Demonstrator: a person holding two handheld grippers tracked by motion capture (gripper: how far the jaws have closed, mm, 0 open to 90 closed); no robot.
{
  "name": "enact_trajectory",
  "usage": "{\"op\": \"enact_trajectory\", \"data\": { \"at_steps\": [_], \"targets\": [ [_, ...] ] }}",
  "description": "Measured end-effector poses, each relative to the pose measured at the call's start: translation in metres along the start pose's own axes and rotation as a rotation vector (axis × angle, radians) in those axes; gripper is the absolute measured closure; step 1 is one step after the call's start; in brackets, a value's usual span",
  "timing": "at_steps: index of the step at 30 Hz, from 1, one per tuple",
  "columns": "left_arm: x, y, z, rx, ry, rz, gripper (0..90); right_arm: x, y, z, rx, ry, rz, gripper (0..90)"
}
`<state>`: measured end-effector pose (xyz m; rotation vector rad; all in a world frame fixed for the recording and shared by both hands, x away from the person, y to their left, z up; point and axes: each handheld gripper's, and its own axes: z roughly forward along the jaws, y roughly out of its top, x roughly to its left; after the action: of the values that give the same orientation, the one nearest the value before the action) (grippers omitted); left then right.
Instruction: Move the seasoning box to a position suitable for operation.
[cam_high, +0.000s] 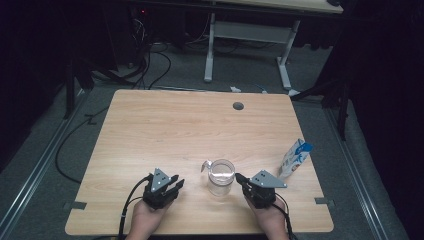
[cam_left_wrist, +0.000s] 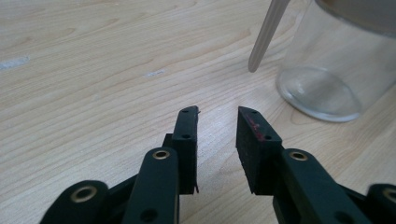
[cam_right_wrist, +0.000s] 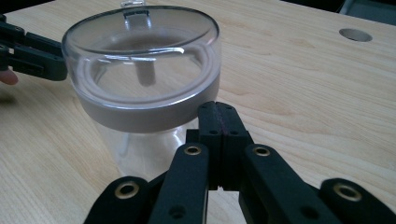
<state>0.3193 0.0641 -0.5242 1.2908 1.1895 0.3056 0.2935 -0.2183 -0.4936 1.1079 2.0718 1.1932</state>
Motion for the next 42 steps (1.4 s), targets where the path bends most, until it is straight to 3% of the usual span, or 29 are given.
{"op": "enact_trajectory", "data": {
  "at_steps": [7,10,12,14,17,19,22,23,27,34,35,42],
  "targets": [
    [0.009,0.007,-0.012,-0.044,-0.01,-0.044,67.1,0.007,0.004,0.009,-0.003,0.01,-0.012,90.0],
    [0.01,0.009,-0.016,-0.069,-0.008,-0.039,65.0,0.013,0.006,0.014,-0.001,0.025,-0.023,90.0],
    [0.012,0.01,-0.021,-0.097,-0.016,-0.012,65.5,0.017,0.008,0.017,0.003,0.035,-0.036,89.6],
    [0.013,0.01,-0.023,-0.097,-0.023,-0.015,65.8,0.019,0.008,0.019,0.005,0.035,-0.039,88.1],
    [0.013,0.013,-0.023,-0.065,-0.056,-0.063,65.4,0.014,0.007,0.019,0.006,0.03,-0.033,86.2],
    [0.012,0.014,-0.022,-0.059,-0.058,-0.071,60.9,0.009,0.004,0.017,0.008,0.028,-0.013,83.8],
    [0.008,0.016,-0.021,-0.058,-0.055,-0.052,62.2,0.003,0.001,0.015,0.015,0.031,0.001,82.1],
    [0.003,0.017,-0.019,-0.08,-0.055,-0.027,62.7,-0.001,-0.003,0.013,0.019,0.03,0.012,80.7],
    [-0.005,0.02,-0.015,-0.096,-0.084,-0.005,65.2,-0.006,-0.009,0.009,0.028,0.017,0.021,78.9],
    [-0.017,0.03,-0.003,-0.109,-0.126,-0.004,78.5,-0.011,-0.018,0.003,0.046,-0.006,0.027,76.8],
    [-0.019,0.031,-0.001,-0.105,-0.134,-0.019,79.9,-0.011,-0.018,0.003,0.046,-0.007,0.025,76.1],
    [-0.031,0.041,0.01,-0.106,-0.126,-0.009,87.5,-0.013,-0.018,0.001,0.049,0.007,0.038,75.5]
  ]
}}
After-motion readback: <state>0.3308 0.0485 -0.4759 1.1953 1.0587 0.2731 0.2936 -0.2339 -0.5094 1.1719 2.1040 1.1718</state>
